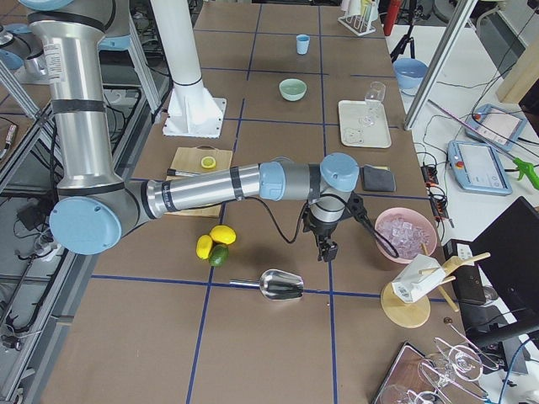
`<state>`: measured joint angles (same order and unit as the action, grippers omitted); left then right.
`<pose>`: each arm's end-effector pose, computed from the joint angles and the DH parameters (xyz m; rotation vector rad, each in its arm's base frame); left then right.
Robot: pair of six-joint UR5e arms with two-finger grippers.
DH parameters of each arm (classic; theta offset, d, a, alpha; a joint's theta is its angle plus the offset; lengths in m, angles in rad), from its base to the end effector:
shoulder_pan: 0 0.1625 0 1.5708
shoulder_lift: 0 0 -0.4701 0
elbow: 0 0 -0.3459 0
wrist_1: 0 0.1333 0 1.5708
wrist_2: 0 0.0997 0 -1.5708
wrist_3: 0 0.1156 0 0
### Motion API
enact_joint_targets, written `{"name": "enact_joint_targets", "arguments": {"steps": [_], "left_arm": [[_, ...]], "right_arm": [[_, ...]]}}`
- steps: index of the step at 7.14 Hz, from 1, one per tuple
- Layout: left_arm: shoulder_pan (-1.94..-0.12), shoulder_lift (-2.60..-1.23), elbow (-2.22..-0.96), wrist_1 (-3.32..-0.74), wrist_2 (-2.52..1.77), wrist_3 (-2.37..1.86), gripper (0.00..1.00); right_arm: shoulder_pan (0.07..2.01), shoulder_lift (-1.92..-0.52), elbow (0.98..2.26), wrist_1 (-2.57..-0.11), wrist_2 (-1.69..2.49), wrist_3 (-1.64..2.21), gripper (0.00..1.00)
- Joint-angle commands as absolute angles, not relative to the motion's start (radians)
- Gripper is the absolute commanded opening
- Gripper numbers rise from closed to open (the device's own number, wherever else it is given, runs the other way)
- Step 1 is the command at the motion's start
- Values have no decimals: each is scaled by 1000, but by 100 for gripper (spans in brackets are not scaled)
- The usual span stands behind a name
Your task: Pour ice into bowl
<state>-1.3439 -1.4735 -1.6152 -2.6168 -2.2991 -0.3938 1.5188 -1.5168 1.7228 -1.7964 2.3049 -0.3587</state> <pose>0.0410 -0.4282 0.6123 0.6957 0.9201 0.2132 0.0318 -0.4642 0.6489 0.0942 -0.7331 -0.3848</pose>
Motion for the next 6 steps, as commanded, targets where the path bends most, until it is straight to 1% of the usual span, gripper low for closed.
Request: {"name": "enact_joint_targets", "arguments": {"steps": [1,2,4,5,6], "left_arm": [[-1115,-1316,-1774,-2769,-2055,-703,100],[-1007,-1242,-1848,-2776,-1899,-782,100],[-787,-1191,-1855,-2812,-1608,-960,100],[-632,-1162,-1852,-2809,-1422,-1053,100],[-571,-1154,-1838,-2806,-1332,-1078,100]], "right_arm": [[1537,-1540,1726,-1796,2306,-293,100],[1537,-1542,1726,-1796,2307,-279,100],[1537,-1540,1732,-1796,2309,-250,100],[1537,-1542,1732,-1796,2309,-253,100],[1537,-1540,1735,-1796,2310,-253,100]]}}
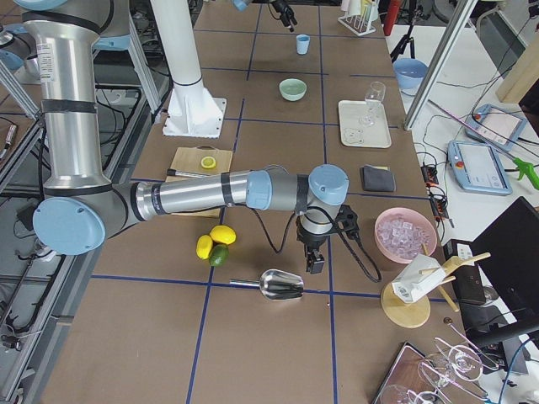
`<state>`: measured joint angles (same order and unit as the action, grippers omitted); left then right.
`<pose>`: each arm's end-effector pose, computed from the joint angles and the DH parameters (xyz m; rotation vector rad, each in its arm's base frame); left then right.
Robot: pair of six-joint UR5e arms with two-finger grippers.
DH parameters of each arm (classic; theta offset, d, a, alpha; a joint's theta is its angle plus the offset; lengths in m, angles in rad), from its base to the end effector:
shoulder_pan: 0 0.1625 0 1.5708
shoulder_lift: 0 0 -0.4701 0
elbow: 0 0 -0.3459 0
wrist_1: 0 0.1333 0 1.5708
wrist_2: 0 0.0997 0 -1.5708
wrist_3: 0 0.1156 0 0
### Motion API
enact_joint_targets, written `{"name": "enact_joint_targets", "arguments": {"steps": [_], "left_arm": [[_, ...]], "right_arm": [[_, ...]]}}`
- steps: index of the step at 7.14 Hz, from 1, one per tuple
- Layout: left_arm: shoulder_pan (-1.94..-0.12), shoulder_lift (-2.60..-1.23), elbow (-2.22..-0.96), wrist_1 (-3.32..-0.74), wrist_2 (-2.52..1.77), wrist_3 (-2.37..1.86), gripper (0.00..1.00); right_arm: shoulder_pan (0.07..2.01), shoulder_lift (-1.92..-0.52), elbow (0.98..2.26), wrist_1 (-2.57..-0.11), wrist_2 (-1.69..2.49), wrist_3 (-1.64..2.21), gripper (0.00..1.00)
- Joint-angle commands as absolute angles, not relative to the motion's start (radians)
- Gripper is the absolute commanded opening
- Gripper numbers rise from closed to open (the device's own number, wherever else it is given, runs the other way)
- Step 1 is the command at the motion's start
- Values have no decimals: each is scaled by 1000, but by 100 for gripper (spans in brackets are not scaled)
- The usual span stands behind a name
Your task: Pour ice into bowl
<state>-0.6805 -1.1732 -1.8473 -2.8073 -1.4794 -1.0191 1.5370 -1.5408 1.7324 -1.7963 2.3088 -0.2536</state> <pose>0.1493 -0.3060 0.5988 0.7116 0.8635 -0.1661 0.0403 -0.4520 0.6554 0.0489 -0.7392 -0.2617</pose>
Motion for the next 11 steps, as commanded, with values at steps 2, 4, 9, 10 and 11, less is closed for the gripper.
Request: {"name": "enact_joint_targets", "arguments": {"steps": [2,4,9,10,11], "left_arm": [[-525,-1163,-1745,-2809,-1180,-1095,100],[-526,-1222,-1688,-2815,-1128,-1098,100],[-526,-1372,-1551,-2819,-1086,-1094,100],[-526,-1385,-1511,-2860,-1088,-1089,100],[-526,-1385,-1490,-2899,-1088,-1086,100]], "right_arm": [[1537,-1540,1738,-1796,2310,-252,100],[1537,-1540,1740,-1796,2324,-253,100],[1537,-1540,1747,-1796,2324,-252,100],[1537,-1540,1749,-1796,2324,-252,100],[1537,-1542,1762,-1796,2325,-250,100]]}}
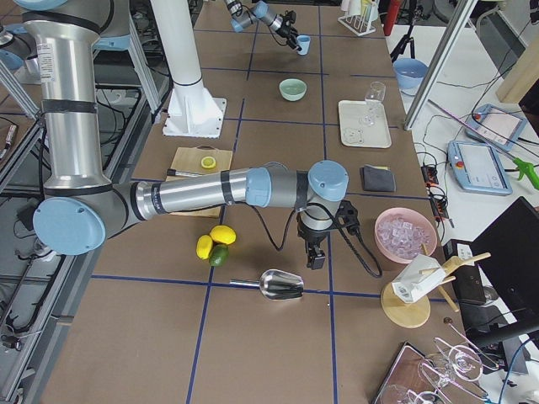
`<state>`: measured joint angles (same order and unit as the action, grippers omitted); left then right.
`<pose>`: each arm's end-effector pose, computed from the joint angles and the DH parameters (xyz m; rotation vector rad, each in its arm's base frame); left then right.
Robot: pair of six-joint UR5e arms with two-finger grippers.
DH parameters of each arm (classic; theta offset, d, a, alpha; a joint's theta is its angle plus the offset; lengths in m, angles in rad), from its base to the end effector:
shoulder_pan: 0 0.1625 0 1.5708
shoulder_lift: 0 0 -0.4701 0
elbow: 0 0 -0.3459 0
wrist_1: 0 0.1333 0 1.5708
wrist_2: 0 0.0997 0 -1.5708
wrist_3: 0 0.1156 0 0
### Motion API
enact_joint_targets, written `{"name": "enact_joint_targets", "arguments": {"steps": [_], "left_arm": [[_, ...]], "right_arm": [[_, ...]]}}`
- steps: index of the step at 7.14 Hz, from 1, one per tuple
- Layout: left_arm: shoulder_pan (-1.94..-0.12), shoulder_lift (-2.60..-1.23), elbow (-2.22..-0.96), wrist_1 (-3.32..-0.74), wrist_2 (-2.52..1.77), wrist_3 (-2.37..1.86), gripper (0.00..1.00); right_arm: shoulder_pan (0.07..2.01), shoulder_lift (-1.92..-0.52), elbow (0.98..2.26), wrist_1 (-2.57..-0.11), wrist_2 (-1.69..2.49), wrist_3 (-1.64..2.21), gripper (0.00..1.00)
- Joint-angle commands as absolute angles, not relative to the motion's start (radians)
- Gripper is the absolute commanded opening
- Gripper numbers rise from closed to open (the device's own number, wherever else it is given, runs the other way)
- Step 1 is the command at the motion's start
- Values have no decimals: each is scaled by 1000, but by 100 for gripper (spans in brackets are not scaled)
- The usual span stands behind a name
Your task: Pour ice into bowl
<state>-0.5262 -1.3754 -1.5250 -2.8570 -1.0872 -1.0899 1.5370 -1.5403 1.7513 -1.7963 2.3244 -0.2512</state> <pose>0.2374 -0.3542 0.6714 0.8790 0.6859 -0.2930 0.0389 -0.4526 0.6457 0.0682 -0.7530 -0.2659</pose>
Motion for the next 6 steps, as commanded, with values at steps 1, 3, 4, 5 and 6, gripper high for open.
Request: {"name": "enact_joint_targets", "arguments": {"steps": [1,3,4,5,6], "left_arm": [[-526,-1385,-1489,-2901,-1088,-1086,100],[-531,-1387,-1486,-2902,-1086,-1092,100],[-531,-1387,-1486,-2902,-1085,-1097,100],[-532,-1387,-1486,-2907,-1083,-1097,100],[-532,-1391,-1483,-2914,-1045,-1097,100]], "right_arm": [[1537,-1542,1764,-1796,2332,-250,100],[1537,-1542,1764,-1796,2333,-250,100],[1537,-1543,1766,-1796,2333,-250,100],[1537,-1543,1766,-1796,2333,-250,100],[1537,-1543,1766,-1796,2335,-250,100]]}}
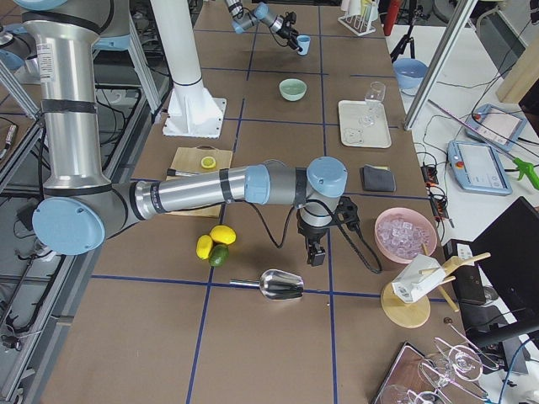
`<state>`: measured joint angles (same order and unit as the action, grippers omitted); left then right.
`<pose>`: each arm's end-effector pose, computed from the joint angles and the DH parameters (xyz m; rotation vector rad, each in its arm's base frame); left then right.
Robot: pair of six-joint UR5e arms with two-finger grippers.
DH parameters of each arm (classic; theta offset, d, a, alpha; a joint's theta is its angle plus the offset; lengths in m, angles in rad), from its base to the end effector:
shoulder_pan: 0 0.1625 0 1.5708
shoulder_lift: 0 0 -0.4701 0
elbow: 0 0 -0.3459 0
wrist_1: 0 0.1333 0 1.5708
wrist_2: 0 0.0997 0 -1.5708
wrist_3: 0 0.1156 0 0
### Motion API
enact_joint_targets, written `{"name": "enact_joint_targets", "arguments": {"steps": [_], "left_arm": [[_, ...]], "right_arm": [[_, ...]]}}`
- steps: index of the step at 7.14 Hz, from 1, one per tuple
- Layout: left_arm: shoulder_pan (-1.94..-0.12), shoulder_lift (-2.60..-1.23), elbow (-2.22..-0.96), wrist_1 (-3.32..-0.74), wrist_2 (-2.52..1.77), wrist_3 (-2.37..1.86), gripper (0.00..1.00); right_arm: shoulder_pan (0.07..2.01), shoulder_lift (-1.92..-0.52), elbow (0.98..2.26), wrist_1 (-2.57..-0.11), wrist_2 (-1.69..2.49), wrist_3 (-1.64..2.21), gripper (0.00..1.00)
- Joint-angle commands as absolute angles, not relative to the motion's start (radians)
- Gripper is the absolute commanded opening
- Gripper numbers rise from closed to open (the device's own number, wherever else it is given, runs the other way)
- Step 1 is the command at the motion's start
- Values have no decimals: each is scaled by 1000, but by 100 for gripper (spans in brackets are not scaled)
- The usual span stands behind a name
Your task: Pour ice into bowl
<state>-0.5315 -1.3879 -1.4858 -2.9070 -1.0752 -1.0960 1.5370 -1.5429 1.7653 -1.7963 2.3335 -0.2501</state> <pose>0.2366 -0.3575 0.6779 0.8971 0.7013 -0.3149 0.0382 -0.4515 0.6400 0.0796 -0.7610 -0.2688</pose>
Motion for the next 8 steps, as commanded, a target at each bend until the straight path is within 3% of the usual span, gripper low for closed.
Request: {"name": "enact_joint_targets", "arguments": {"steps": [1,7,8], "left_arm": [[-532,-1403,-1471,-2916,-1036,-1098,100],[-531,-1431,-1436,-2916,-1035,-1097,98],[-532,-1431,-1434,-2916,-1035,-1097,92]], "right_arm": [[1537,-1543,1766,-1796,2335,-250,100],[1537,-1543,1764,-1796,2335,-250,100],[1537,-1543,1764,-1796,2335,-250,100]]}}
